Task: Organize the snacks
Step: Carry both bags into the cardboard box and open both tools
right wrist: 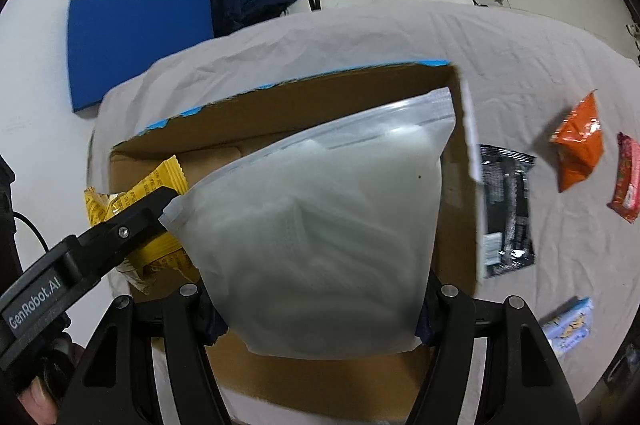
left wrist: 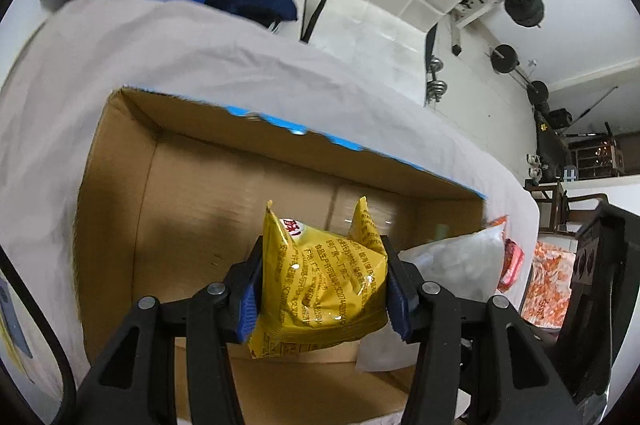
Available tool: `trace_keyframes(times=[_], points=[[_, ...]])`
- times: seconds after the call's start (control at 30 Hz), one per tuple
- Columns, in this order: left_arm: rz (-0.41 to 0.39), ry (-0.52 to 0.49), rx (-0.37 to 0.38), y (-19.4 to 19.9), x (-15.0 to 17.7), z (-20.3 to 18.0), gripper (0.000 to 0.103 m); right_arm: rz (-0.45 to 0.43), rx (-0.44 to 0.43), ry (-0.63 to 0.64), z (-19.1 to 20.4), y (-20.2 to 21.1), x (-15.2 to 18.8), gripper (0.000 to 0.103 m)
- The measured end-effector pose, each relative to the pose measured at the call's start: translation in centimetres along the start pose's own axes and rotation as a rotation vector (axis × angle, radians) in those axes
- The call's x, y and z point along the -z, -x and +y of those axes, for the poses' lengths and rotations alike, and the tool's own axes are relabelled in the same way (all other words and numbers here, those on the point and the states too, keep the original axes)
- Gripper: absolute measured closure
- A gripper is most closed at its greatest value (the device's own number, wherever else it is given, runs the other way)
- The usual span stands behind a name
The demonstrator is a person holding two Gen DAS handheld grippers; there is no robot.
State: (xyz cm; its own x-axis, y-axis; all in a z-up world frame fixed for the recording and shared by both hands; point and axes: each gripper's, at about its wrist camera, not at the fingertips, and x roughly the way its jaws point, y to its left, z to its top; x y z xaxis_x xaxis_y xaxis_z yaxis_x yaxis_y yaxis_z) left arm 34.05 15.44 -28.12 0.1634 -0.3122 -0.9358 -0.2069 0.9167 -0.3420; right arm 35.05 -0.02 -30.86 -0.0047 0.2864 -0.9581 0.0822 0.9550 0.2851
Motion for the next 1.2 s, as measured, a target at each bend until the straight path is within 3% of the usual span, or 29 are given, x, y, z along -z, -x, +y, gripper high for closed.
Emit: trace_keyframes(times=[0.2,0.6,0.8,0.87,1.0,1.07,1.13,1.2], points=[[0.052,0.026,-0.005,-2.8,-0.9,2.3,0.054,0.028,0.025,-0.020,-0.1,-2.9,-0.8,0.032],[0.159,-0.027,0.048,-7.1,-1.6,2.7,0.053,0.075,0.101,-0.008,-0.6,-7.7,-2.6,0.029],[0.197,-0.066,-0.043,-8.2,-1.4,2.7,0.050,0.059,0.153,0.033,1.2,-8.8,-2.7,0.022],[0.194,-0.087,-0.073,-8.3,-1.2,2.7,0.034,0.046,0.167,0.047,1.7,-8.9,-2.7,0.019],[0.179,-0.108,-0.071,-7.7,-0.9,2.9,0.023,0.038,0.183,0.067,2.6,-8.6,-2.9,0.016],[0.166,-0.117,-0.079,-7.2,-0.6,2.9,0.011,0.037,0.188,0.076,3.0,-8.4,-2.7,0.010],[0.155,-0.129,-0.100,-7.0,-0.4,3.0,0.005,0.038,0.190,0.086,3.3,-8.1,-2.3,0.001],[0.142,-0.143,-0.119,-6.3,0.0,3.1,0.005,0.029,0.201,0.094,3.4,-7.2,-1.3,0.000]])
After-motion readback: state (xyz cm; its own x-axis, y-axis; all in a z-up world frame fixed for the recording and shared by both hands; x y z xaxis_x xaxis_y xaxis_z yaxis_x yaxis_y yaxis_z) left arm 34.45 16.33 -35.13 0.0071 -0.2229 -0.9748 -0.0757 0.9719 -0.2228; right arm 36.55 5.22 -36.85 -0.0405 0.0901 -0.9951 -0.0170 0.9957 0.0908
